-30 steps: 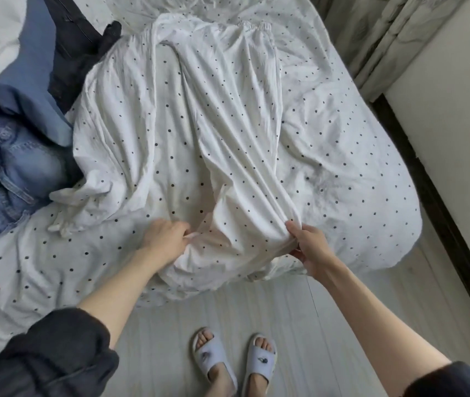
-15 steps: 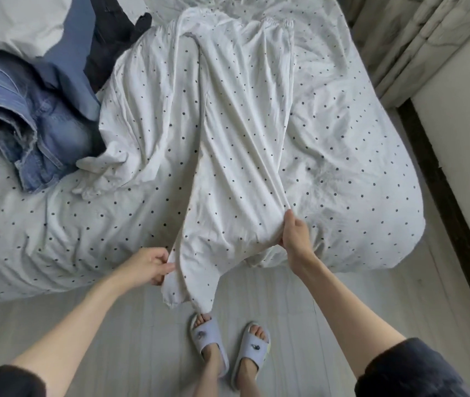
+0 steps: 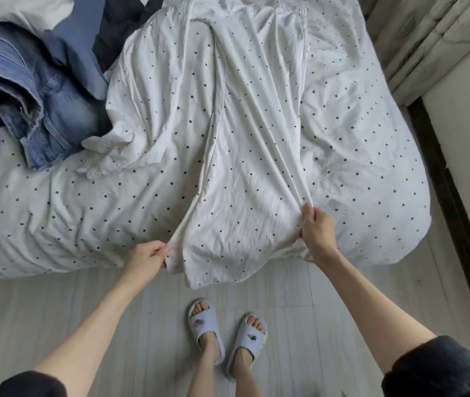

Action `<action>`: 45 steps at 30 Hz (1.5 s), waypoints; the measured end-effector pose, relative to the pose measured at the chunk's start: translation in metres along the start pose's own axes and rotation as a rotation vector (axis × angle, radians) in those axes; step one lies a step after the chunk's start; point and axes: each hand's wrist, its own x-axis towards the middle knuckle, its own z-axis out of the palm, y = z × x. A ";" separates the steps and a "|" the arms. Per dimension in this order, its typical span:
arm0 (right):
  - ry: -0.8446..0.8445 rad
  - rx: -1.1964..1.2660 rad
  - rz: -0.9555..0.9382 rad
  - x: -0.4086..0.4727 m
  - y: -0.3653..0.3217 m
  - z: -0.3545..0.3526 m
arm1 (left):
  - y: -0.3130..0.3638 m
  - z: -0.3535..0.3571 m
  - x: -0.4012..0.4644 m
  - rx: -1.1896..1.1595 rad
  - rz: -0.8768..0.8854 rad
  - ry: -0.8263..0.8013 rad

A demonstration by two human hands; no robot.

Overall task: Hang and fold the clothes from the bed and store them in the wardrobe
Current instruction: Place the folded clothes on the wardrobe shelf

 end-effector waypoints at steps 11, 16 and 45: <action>-0.472 0.182 0.215 -0.044 0.015 0.051 | -0.008 0.013 -0.025 -0.218 0.053 0.067; -0.231 0.216 0.321 -0.040 0.042 0.038 | -0.011 -0.002 -0.014 -0.164 0.031 0.158; -0.422 0.327 0.237 0.013 0.042 0.071 | 0.048 0.031 0.094 -0.009 0.257 0.215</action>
